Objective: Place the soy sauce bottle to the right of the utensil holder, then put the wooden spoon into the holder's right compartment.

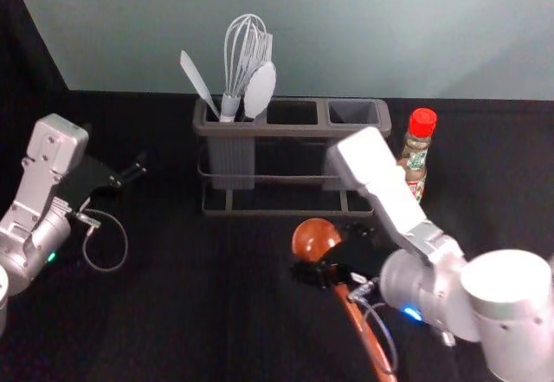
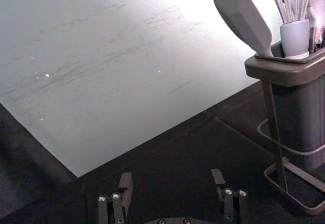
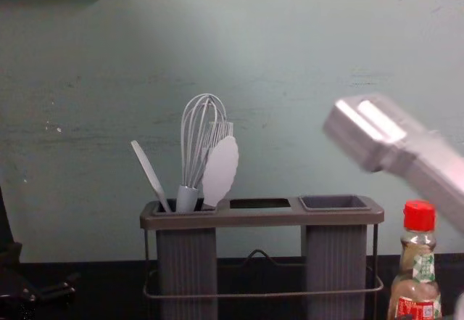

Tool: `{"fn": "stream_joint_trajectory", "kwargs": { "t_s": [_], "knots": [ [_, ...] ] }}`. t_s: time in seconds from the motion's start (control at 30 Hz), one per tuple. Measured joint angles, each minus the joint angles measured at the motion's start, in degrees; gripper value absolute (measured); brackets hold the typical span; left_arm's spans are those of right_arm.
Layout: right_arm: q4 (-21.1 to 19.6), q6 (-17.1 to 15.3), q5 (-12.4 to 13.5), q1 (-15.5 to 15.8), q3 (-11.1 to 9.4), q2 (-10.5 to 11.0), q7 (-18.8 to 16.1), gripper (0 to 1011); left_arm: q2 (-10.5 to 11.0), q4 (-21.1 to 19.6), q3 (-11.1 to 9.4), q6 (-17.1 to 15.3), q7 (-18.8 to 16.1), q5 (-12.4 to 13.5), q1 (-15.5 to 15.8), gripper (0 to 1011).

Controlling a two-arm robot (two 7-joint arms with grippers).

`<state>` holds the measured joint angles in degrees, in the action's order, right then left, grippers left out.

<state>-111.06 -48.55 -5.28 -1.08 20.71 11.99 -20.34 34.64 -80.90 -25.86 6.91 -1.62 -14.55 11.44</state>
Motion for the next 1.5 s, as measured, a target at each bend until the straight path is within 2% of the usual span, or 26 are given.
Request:
{"fn": "stream_joint_trajectory", "kwargs": {
  "t_s": [0.17, 0.2, 0.37, 0.4, 0.47, 0.5, 0.57, 0.6, 0.67, 0.7, 0.9, 0.93, 0.97, 1.17, 1.27, 1.5],
  "knots": [
    [-2.71, 5.42, 0.4, 3.53, -2.42, 1.49, -0.44, 840, 0.0, 0.0, 0.0, 0.0, 0.0, 0.0, 0.0, 1011],
    [-3.36, 7.69, 0.44, 4.66, -3.08, 1.98, -0.5, 840, 0.0, 0.0, 0.01, 0.0, 0.0, 0.0, -0.01, 1011],
    [-4.66, 14.52, 1.26, 7.7, -4.93, 3.15, -0.71, 840, 0.0, 0.0, 0.0, 0.0, 0.0, 0.0, 0.0, 1011],
    [-4.89, 17.18, 1.79, 8.7, -5.57, 3.46, -0.66, 840, 0.0, 0.0, 0.0, 0.0, 0.0, 0.0, 0.0, 1011],
    [-4.97, 19.92, 2.4, 9.65, -6.21, 3.73, -0.45, 840, 0.0, 0.0, 0.0, 0.0, 0.0, 0.0, 0.0, 1011],
    [-5.0, 22.92, 3.19, 10.57, -6.87, 3.98, -0.19, 840, 0.0, 0.0, 0.0, 0.0, 0.0, 0.0, 0.0, 1011],
    [-5.0, 25.67, 3.93, 11.35, -7.45, 4.12, 0.03, 840, 0.0, 0.0, 0.0, 0.0, 0.0, 0.0, 0.0, 1011],
    [-4.91, 28.83, 4.63, 12.21, -8.09, 4.21, 0.47, 840, 0.0, 0.0, 0.0, 0.0, 0.0, 0.0, 0.0, 1011],
    [-4.69, 31.83, 5.22, 12.99, -8.64, 4.24, 0.98, 840, 0.0, 0.0, 0.0, 0.0, 0.0, 0.0, 0.0, 1011],
    [-4.28, 34.95, 5.82, 13.56, -9.05, 4.34, 1.3, 839, 0.0, 0.0, 0.0, 0.0, 0.0, 0.0, 0.0, 1011],
    [-2.59, 44.63, 7.93, 14.83, -10.46, 4.72, 2.17, 840, 0.0, 0.0, 0.0, 0.0, 0.0, 0.0, 0.0, 1011],
    [-2.59, 44.63, 7.93, 14.83, -10.46, 4.72, 2.17, 840, 0.0, 0.0, 0.0, 0.0, 0.0, 0.0, 0.0, 1011],
    [-2.27, 46.62, 7.99, 15.03, -10.63, 4.84, 2.62, 840, 0.0, 0.0, 0.0, 0.0, 0.0, 0.0, 0.0, 1011],
    [-1.29, 53.47, 7.93, 15.78, -11.04, 5.39, 4.29, 840, 0.0, 0.0, 0.0, 0.0, 0.0, 0.0, 0.0, 1011],
    [-1.0, 55.03, 7.94, 15.94, -11.06, 5.65, 4.85, 840, 0.0, 0.0, 0.0, 0.0, 0.0, 0.0, 0.0, 1011],
    [-0.79, 55.1, 8.17, 16.09, -11.0, 5.94, 5.45, 840, 0.0, 0.0, 0.0, 0.0, 0.0, 0.0, -0.01, 1011]
  ]
}}
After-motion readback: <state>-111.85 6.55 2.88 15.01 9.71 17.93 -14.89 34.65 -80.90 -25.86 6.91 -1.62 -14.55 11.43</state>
